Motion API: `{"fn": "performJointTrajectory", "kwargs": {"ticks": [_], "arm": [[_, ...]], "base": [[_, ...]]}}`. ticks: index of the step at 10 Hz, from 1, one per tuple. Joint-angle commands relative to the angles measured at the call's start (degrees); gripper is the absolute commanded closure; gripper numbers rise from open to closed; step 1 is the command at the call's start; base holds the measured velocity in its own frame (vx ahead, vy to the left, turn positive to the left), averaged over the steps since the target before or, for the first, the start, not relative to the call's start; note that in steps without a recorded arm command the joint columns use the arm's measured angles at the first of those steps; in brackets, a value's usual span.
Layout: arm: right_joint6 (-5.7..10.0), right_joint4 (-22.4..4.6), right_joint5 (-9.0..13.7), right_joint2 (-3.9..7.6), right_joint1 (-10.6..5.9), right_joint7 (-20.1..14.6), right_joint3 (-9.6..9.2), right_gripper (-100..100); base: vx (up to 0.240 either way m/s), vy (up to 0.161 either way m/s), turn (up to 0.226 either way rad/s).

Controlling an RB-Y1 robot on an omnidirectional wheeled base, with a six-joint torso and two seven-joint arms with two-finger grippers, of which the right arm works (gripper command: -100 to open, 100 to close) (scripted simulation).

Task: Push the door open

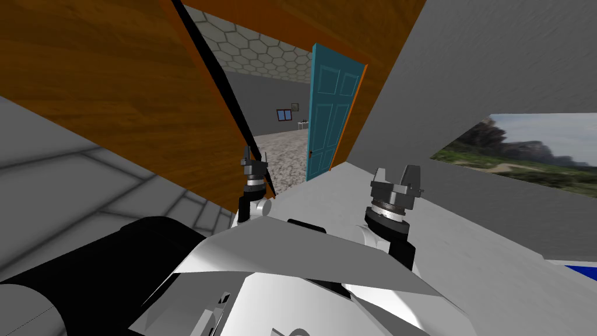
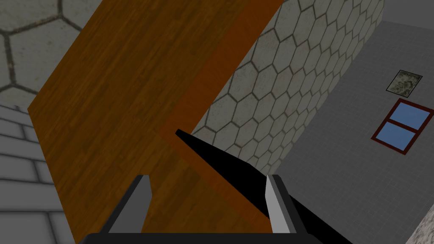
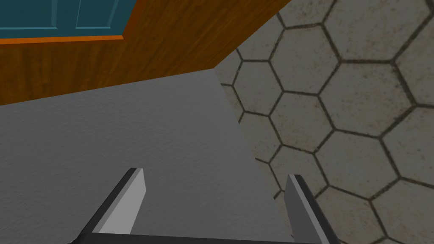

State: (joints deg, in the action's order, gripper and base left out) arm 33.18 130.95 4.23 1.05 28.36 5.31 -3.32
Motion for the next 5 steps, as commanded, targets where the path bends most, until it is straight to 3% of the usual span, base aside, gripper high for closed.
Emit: {"fn": "performJointTrajectory", "kwargs": {"ticks": [1, 5], "arm": [[0.31, -1.9, 0.1, 0.64, -0.84, -0.3, -1.38, -100], [1.04, -6.5, 0.2, 1.95, -2.86, -1.1, -4.70, -100]], "base": [[0.196, -0.052, -0.006], [0.207, 0.009, -0.049]]}}
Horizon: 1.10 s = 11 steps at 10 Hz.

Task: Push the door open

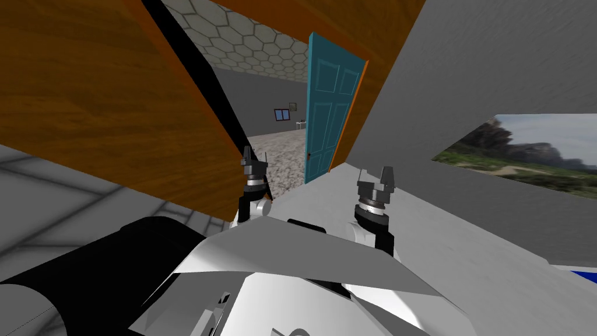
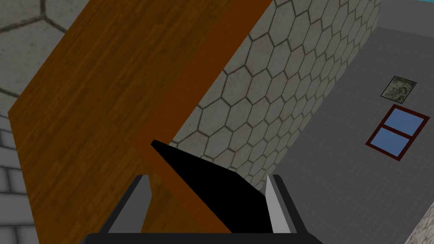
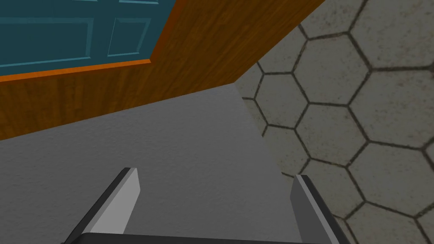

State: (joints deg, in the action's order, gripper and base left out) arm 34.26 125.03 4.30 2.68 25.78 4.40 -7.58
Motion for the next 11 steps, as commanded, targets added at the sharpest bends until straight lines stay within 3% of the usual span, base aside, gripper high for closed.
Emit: {"fn": "performJointTrajectory", "kwargs": {"ticks": [1, 11], "arm": [[0.16, -1.8, 0.1, 0.64, -0.82, -0.5, -1.33, -100], [2.35, -15.4, 0.5, 3.71, -6.85, -2.9, -11.25, -100]], "base": [[0.172, 0.010, -0.030], [0.162, -0.001, -0.042]]}}
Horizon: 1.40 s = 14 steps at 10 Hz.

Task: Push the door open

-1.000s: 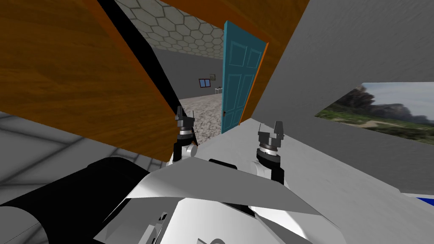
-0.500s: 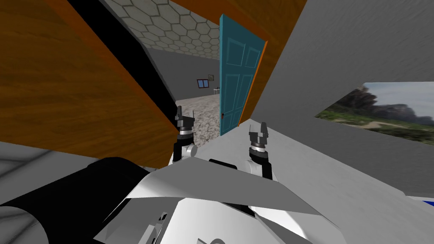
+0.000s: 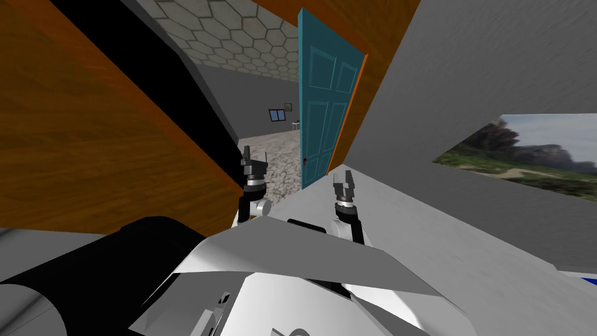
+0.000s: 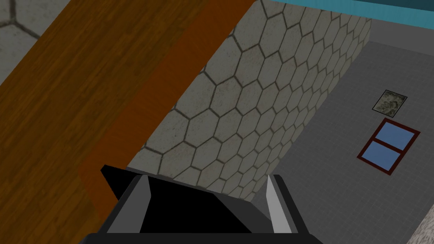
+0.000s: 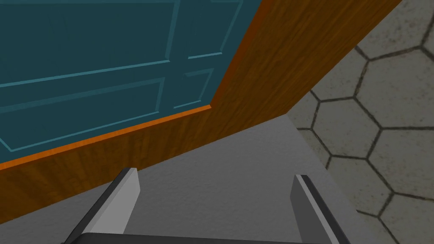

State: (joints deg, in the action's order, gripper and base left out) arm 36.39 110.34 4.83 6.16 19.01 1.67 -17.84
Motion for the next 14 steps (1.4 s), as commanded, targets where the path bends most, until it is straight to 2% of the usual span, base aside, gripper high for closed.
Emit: {"fn": "performJointTrajectory", "kwargs": {"ticks": [1, 14], "arm": [[0.38, -1.7, 0.0, 0.44, -0.52, -0.3, -1.70, -100], [2.56, -15.3, 0.3, 3.05, -6.52, -2.7, -11.57, -100]], "base": [[0.141, 0.001, -0.046], [0.101, 0.004, -0.032]]}}
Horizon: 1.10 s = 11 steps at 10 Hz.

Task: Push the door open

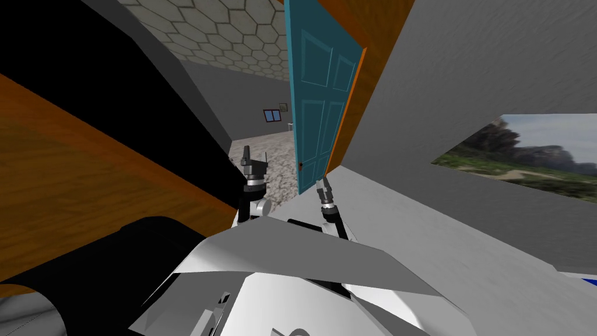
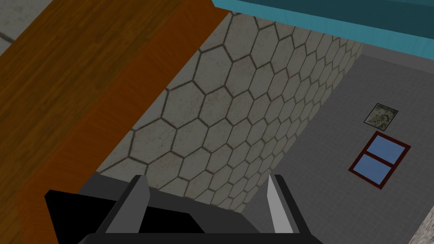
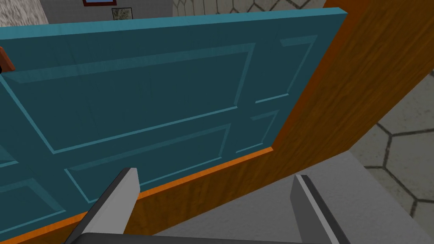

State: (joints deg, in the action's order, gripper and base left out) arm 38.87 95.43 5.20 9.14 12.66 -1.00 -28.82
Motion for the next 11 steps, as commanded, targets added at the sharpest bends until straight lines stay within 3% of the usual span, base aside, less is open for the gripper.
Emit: {"fn": "performJointTrajectory", "kwargs": {"ticks": [1, 10, 11], "arm": [[0.43, -2.6, 0.0, 0.47, -1.12, -0.4, -2.15, -100], [2.14, -13.2, 0.3, 2.35, -5.82, -2.3, -9.87, -100], [2.48, -15.3, 0.4, 2.72, -6.74, -2.7, -11.39, -100]], "base": [[0.151, 0.007, -0.061], [0.117, 0.010, -0.038], [0.123, 0.009, -0.059]]}}
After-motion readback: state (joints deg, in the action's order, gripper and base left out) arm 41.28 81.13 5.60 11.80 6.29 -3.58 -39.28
